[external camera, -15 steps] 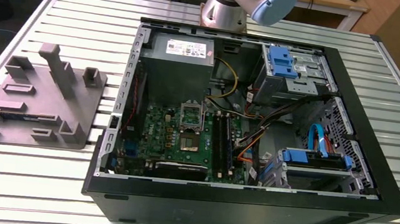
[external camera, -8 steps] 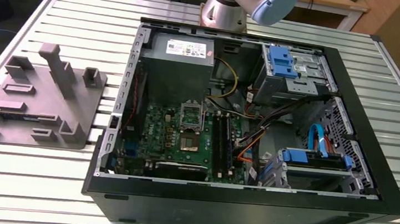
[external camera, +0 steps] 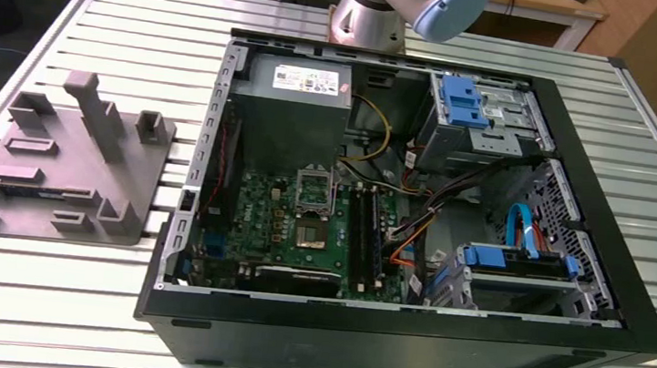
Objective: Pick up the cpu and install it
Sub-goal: 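Pick up the cpu and move it towards the insertion slot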
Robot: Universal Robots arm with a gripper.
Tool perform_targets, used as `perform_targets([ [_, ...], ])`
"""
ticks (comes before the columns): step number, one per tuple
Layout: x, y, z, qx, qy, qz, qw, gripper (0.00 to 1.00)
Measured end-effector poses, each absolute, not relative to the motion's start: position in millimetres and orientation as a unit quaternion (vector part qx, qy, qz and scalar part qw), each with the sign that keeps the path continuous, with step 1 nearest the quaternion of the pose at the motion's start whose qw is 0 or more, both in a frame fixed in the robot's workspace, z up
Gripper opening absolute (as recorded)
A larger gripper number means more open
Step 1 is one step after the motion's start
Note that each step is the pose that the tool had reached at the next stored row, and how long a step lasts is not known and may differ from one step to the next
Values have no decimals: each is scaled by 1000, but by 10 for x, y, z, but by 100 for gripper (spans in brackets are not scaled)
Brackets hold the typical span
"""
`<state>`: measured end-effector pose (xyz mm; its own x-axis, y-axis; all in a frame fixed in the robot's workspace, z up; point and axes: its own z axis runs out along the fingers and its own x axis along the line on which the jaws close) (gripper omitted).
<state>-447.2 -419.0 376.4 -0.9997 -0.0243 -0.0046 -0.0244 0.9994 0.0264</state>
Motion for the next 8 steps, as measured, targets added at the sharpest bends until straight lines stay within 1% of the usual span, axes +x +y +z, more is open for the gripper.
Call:
perform_targets([
  [8,-4449,-4190,3764,-12,1000,13,2,47],
])
